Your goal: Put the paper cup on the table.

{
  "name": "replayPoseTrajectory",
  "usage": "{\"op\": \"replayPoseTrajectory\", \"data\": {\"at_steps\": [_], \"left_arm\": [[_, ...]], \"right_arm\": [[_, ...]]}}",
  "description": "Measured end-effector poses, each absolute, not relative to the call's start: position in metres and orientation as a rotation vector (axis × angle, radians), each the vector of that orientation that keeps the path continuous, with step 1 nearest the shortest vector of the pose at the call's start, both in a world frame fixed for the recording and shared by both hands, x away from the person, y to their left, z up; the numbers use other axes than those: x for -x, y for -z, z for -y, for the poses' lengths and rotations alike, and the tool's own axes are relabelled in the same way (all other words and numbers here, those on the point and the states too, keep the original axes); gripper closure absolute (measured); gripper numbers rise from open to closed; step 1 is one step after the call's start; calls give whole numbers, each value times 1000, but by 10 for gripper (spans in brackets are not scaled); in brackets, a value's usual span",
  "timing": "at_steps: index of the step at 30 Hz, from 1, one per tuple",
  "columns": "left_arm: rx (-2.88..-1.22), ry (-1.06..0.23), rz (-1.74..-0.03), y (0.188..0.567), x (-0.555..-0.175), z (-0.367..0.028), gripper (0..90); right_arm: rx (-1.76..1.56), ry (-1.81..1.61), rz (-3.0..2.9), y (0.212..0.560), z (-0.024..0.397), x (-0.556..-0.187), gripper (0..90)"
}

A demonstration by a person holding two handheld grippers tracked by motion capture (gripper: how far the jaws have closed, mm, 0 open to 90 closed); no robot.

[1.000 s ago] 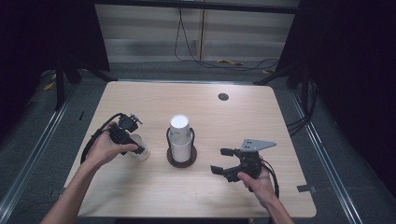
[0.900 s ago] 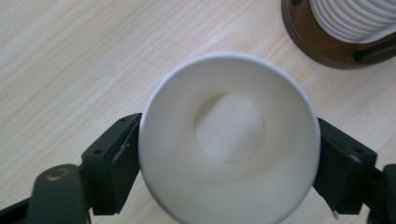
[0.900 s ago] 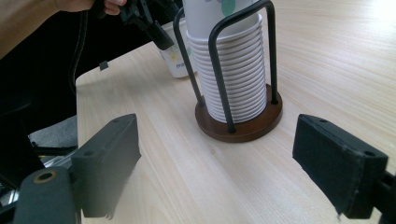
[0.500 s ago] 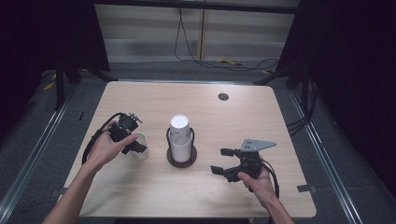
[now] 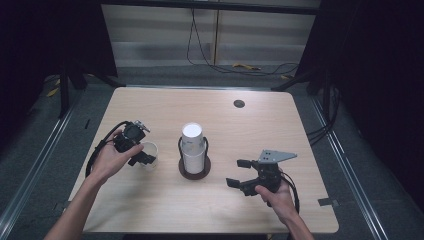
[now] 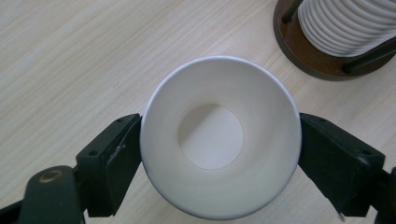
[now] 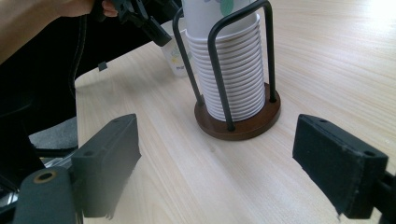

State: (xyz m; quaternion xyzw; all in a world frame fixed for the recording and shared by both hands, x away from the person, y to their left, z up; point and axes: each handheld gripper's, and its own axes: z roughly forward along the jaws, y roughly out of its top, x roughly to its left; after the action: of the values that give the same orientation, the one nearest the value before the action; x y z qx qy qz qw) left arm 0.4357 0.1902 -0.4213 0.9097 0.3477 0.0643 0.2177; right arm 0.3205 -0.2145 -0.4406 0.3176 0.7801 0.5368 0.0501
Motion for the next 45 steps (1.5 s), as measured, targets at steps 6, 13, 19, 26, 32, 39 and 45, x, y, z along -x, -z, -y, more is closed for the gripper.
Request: {"op": "replayPoseTrajectory", "data": {"at_steps": [6, 13, 19, 26, 32, 39, 45], "left_arm": [[-2507, -189, -960, 420, -431, -195, 168], [-2452, -220, -946, 413, -421, -202, 168], [-2380, -228, -940, 411, -415, -210, 167], [-2281, -242, -944, 409, -403, -218, 166], [-2198, -272, -941, 411, -390, -226, 165], [-2064, -299, -933, 420, -370, -236, 165], [-2022, -333, -933, 427, -349, -236, 165]], "right_arm": [[-969, -1631, -2372, 440, 215, -320, 142], [-975, -1626, -2375, 441, 214, -321, 141], [-984, -1621, -2366, 441, 216, -321, 141], [-987, -1616, -2357, 441, 216, -322, 141], [-1008, -1585, -2350, 441, 216, -321, 149], [-1046, -1541, -2302, 440, 219, -320, 152], [-1070, -1499, -2301, 441, 221, -317, 152]]}}
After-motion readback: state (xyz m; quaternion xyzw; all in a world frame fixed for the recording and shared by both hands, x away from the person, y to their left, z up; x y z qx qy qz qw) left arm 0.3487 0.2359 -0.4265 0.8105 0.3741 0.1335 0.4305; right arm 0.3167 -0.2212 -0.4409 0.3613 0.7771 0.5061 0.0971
